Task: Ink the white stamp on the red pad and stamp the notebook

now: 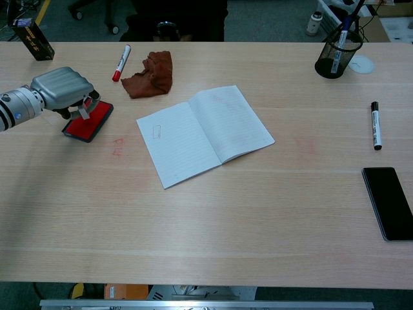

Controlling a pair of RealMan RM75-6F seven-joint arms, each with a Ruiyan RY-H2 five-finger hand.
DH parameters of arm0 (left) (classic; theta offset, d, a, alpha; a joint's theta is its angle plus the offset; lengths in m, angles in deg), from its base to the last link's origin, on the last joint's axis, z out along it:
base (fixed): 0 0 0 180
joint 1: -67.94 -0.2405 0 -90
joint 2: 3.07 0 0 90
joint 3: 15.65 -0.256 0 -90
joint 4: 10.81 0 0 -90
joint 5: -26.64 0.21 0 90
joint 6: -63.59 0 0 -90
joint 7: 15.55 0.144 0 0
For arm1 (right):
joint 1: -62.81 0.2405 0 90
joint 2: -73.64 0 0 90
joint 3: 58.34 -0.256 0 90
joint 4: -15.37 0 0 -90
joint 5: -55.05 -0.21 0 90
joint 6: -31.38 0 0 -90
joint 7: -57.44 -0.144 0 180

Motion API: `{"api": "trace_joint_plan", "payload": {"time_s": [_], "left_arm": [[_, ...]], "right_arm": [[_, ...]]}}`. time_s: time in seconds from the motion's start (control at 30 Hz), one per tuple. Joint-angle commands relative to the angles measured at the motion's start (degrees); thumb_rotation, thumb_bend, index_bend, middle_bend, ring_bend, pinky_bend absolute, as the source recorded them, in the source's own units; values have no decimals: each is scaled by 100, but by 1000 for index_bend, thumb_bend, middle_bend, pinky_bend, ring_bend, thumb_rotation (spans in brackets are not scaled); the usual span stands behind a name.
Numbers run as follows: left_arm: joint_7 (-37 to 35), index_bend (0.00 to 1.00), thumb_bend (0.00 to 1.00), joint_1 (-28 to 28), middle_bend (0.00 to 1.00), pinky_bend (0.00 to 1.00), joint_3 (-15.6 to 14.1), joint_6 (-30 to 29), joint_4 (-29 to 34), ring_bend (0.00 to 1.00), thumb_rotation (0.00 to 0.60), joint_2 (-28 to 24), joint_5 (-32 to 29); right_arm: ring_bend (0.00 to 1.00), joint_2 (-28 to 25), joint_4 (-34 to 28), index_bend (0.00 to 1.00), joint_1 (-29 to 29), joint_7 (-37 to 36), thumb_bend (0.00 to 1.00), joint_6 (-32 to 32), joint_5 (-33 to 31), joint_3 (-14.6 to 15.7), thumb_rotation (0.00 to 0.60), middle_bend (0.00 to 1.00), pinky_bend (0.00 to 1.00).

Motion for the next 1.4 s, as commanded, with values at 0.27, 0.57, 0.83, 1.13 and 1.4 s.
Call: {"api": "trace_joint_plan", "payload": {"time_s": [0.27, 0.57, 0.83, 1.13, 1.4], "left_arm": [[7, 577, 305, 2, 1000, 1000, 69, -93, 114, 1000, 600, -90, -48], [260, 575, 306, 33, 1000, 1000, 324, -568, 1049, 1000, 600, -604, -127], [1084, 574, 305, 69, 1000, 1000, 474, -865, 2352, 1000, 600, -1108, -88], [1946, 574, 306, 157, 1000, 1000, 612, -909, 3557, 1000, 600, -1207, -32], [2429, 574, 305, 291, 1000, 1000, 749, -820, 4021, 1000, 600, -930, -16]], "right_arm": [[353, 3, 16, 296, -11, -35, 55, 24, 10, -7, 600, 414, 468], [352, 54, 165, 296, -20, -205, 55, 10, 40, 6, 600, 414, 468], [352, 101, 326, 296, -12, -369, 54, -17, 74, 12, 600, 414, 468], [353, 122, 469, 296, -22, -525, 54, -49, 101, 37, 600, 414, 468], [353, 119, 517, 296, -43, -586, 54, -43, 109, 49, 600, 414, 468]]}}
